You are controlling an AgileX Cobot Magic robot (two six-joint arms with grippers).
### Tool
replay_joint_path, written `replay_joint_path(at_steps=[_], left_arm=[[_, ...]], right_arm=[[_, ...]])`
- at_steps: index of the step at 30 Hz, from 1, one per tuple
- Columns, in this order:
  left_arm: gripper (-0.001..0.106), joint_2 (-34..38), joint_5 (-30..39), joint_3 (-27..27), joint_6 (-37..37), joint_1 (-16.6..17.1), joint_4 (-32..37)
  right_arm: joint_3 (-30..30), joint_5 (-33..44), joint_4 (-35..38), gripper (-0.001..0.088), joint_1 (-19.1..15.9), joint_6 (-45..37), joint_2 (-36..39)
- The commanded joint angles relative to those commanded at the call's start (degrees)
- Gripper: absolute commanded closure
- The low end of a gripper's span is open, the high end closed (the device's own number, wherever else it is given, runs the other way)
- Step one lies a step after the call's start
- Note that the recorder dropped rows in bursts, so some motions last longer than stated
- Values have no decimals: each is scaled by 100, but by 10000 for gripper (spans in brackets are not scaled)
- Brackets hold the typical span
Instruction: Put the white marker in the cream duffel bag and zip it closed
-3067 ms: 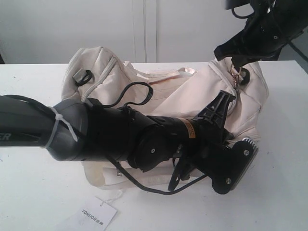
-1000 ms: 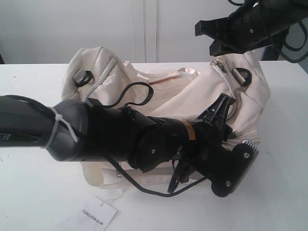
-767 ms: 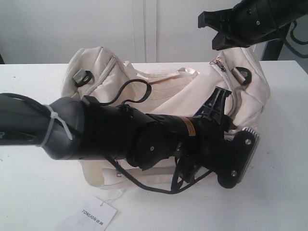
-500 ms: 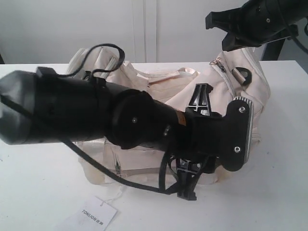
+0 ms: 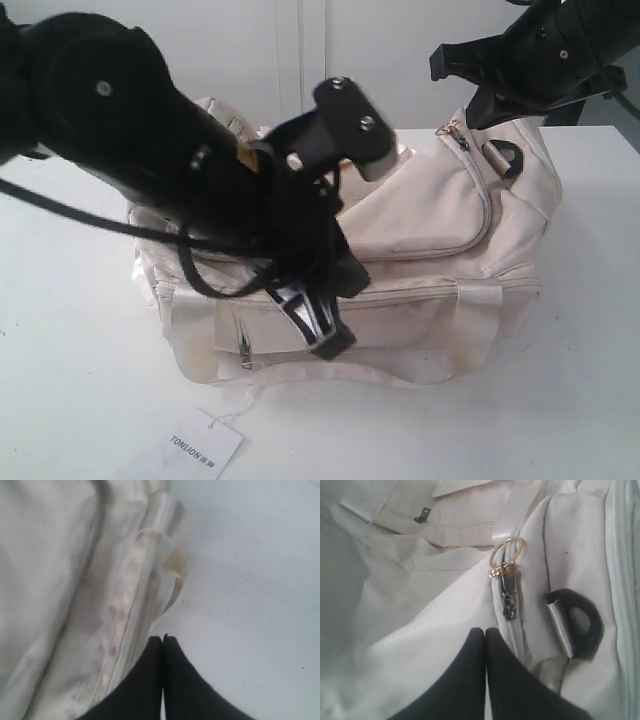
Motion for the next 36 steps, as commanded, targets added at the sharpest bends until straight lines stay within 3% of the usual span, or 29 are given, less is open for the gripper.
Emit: replay_joint_path(at_steps=[3, 6, 10, 14, 20, 36], left_arm=[[1053, -83, 475, 0, -581, 852, 0], [1053, -216, 945, 0, -706, 1617, 0], [1053, -551, 1952, 0, -835, 2985, 0], [1053, -999, 2446, 0, -1009, 3919, 0], [1053, -1431, 2759, 13, -1009, 4274, 41], [1053, -1536, 2750, 13, -963, 4274, 121]], right_arm=[[0, 89, -62, 868, 0, 0, 0], [0, 155, -62, 868, 0, 0, 0], [0, 237, -75, 868, 0, 0, 0], [0, 194, -62, 868, 0, 0, 0], [0, 191, -62, 868, 0, 0, 0], [0, 191, -62, 868, 0, 0, 0]])
